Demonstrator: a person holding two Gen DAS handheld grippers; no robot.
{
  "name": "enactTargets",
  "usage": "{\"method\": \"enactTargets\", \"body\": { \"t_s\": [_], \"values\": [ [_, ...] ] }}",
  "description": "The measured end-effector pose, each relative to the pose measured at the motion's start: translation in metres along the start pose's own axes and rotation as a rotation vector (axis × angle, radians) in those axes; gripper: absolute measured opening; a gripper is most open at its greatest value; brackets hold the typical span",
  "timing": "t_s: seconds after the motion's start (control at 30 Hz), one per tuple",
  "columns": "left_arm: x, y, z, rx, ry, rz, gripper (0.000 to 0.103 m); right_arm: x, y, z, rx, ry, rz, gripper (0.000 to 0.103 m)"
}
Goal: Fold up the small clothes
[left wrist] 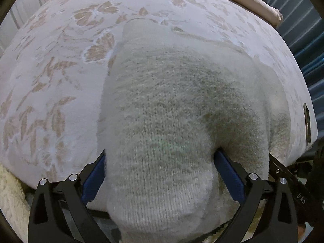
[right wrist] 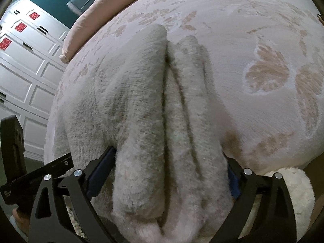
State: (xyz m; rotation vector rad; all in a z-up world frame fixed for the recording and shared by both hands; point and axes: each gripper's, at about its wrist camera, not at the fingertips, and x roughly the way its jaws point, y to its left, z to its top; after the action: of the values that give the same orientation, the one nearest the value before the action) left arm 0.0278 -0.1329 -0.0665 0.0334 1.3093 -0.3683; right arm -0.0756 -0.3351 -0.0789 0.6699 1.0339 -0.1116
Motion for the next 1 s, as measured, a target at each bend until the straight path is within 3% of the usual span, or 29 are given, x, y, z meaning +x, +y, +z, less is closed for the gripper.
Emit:
{"method": "enactTargets", "body": {
  "t_s": [0.17, 0.2, 0.27, 0.37, 0.4, 0.47, 0.63, 0.77, 0.83, 0.93, 1.0],
  "values": [
    [0.008, 0.008, 0.004, -0.028, 0.02, -0.081, 0.098, 0.005, 0.008, 0.003, -0.008, -0.013, -0.015, 0.09],
    [0.008, 0.011, 0.006, -0.041, 0.034, -0.112, 0.098, 0.004, 0.01, 0.004, -0.012, -0.018, -0.013, 0.082],
    [0.002, 0.015, 0.006, -0.053, 0.044, -0.172, 0.086, -0.001, 0.019, 0.005, -0.019, -0.024, -0.012, 0.059],
    [-0.017, 0.02, 0.007, -0.04, 0.031, -0.236, 0.06, -0.015, 0.028, 0.006, 0.007, -0.031, -0.023, 0.038],
    [-0.025, 0.023, 0.008, -0.039, 0.027, -0.269, 0.05, -0.023, 0.03, 0.007, 0.03, -0.039, -0.008, 0.037],
    [-0.042, 0.03, 0.012, -0.044, 0.012, -0.333, 0.046, -0.041, 0.037, 0.009, 0.055, -0.07, 0.033, 0.035],
    [-0.107, 0.041, 0.021, -0.006, -0.111, -0.428, 0.044, -0.085, 0.088, 0.018, -0.024, -0.151, 0.095, 0.034],
    [-0.181, 0.067, 0.035, 0.022, -0.274, -0.49, 0.044, -0.13, 0.155, 0.034, -0.161, -0.292, 0.158, 0.034],
    [-0.219, 0.083, 0.044, 0.051, -0.37, -0.495, 0.044, -0.142, 0.181, 0.042, -0.198, -0.347, 0.195, 0.034],
    [-0.246, 0.107, 0.061, 0.051, -0.444, -0.474, 0.049, -0.139, 0.216, 0.062, -0.238, -0.385, 0.234, 0.04],
    [-0.237, 0.129, 0.072, 0.037, -0.456, -0.375, 0.063, -0.098, 0.226, 0.077, -0.239, -0.34, 0.214, 0.049]
  ]
}}
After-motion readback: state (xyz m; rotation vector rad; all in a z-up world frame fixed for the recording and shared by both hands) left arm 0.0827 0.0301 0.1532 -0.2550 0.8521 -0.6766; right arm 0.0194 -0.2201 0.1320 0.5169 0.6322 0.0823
